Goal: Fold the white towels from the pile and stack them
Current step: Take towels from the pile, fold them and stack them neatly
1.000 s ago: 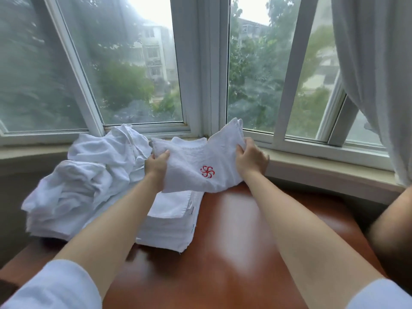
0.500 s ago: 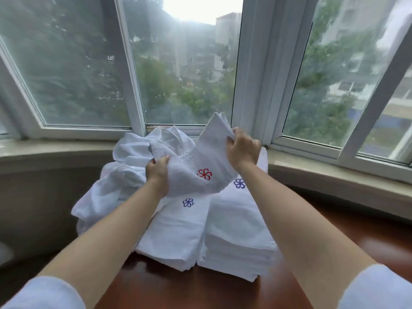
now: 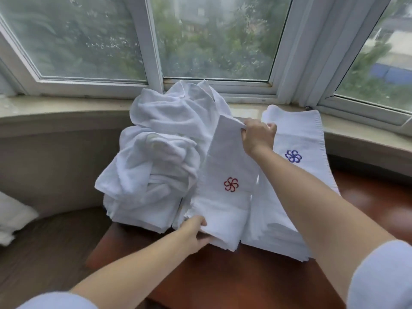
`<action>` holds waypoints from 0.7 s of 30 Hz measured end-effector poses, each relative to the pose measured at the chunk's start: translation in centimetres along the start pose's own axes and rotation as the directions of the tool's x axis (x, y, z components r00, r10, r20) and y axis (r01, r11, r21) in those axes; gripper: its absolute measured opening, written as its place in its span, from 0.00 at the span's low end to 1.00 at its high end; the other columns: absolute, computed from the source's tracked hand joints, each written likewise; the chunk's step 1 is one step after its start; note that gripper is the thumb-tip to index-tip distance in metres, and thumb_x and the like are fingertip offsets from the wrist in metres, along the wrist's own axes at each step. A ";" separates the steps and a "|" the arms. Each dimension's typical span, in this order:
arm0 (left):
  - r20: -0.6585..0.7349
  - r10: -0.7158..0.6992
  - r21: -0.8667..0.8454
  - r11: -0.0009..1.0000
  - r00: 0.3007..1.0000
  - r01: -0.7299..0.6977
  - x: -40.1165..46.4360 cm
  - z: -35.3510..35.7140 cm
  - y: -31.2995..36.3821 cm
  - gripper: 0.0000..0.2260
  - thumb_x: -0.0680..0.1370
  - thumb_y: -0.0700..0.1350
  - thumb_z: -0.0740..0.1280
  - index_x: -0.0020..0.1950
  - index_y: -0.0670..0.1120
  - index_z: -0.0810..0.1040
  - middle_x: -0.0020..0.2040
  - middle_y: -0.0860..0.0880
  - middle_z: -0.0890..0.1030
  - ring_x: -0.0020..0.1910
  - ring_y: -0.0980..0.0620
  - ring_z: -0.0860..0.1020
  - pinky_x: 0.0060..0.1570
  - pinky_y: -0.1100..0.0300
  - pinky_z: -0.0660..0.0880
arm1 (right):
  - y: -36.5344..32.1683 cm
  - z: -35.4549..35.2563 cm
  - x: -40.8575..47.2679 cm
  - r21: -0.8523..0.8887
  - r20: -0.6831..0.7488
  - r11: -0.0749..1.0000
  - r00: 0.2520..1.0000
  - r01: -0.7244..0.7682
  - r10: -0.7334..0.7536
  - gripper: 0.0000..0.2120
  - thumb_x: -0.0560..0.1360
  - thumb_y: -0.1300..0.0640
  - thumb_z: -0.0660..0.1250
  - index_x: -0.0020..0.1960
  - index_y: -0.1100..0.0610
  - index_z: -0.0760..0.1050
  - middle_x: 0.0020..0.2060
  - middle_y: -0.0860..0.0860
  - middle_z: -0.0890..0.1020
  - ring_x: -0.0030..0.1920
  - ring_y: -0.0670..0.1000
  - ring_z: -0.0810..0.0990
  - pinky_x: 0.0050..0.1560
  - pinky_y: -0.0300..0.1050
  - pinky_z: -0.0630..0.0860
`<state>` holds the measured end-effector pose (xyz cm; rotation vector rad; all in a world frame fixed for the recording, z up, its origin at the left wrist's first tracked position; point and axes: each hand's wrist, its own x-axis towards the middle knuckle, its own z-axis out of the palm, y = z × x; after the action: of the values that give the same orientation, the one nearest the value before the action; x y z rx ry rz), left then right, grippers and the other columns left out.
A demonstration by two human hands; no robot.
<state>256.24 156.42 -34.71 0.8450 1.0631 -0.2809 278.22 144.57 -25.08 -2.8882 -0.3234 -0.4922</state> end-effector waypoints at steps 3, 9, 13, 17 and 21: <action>-0.116 0.061 0.139 0.989 0.991 -0.045 1.8 -1.2 0.0 0.18 0.72 0.29 0.64 0.60 0.41 0.69 0.56 0.40 0.76 0.48 0.41 0.78 0.32 0.49 0.78 | 0.2 1.3 0.5 -0.008 0.031 1.000 0.999 -0.008 0.008 0.12 0.80 0.57 0.55 0.61 0.55 0.73 0.57 0.54 0.78 0.57 0.56 0.75 0.63 0.52 0.57; -0.157 0.529 0.531 0.757 0.834 -0.381 3.5 -1.9 2.0 0.10 0.74 0.39 0.67 0.53 0.45 0.72 0.46 0.48 0.76 0.39 0.53 0.74 0.33 0.60 0.69 | 0.2 3.0 1.9 -0.028 0.003 0.998 0.998 -0.057 0.058 0.12 0.80 0.60 0.55 0.59 0.55 0.74 0.55 0.53 0.79 0.57 0.55 0.74 0.65 0.52 0.55; -0.117 0.524 0.688 0.655 0.844 -0.311 4.5 -2.4 2.4 0.07 0.76 0.40 0.66 0.51 0.45 0.70 0.47 0.47 0.76 0.38 0.52 0.74 0.39 0.58 0.73 | 0.3 4.0 2.7 -0.021 -0.030 0.996 0.996 -0.086 0.085 0.13 0.79 0.61 0.55 0.60 0.56 0.73 0.55 0.53 0.78 0.58 0.55 0.73 0.66 0.53 0.52; -0.025 0.678 0.915 0.312 0.735 -0.257 4.1 -1.2 2.8 0.16 0.71 0.38 0.65 0.57 0.48 0.70 0.58 0.47 0.69 0.59 0.44 0.69 0.60 0.52 0.69 | 0.4 5.6 2.7 -0.062 0.100 0.987 0.983 -0.151 0.157 0.14 0.77 0.63 0.54 0.60 0.54 0.70 0.56 0.52 0.76 0.61 0.54 0.70 0.69 0.53 0.49; 0.316 0.786 0.763 0.122 0.532 -0.634 1.7 2.5 4.5 0.13 0.69 0.34 0.65 0.50 0.47 0.75 0.52 0.51 0.71 0.56 0.47 0.69 0.56 0.59 0.65 | 1.0 5.2 3.2 -0.053 0.305 0.989 0.941 -0.136 0.145 0.15 0.73 0.62 0.56 0.59 0.54 0.70 0.50 0.51 0.77 0.64 0.55 0.70 0.71 0.56 0.46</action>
<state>261.31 157.89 -33.54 2.2309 0.4596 0.1936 282.97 145.36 -28.96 -2.9874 -0.1519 -0.0191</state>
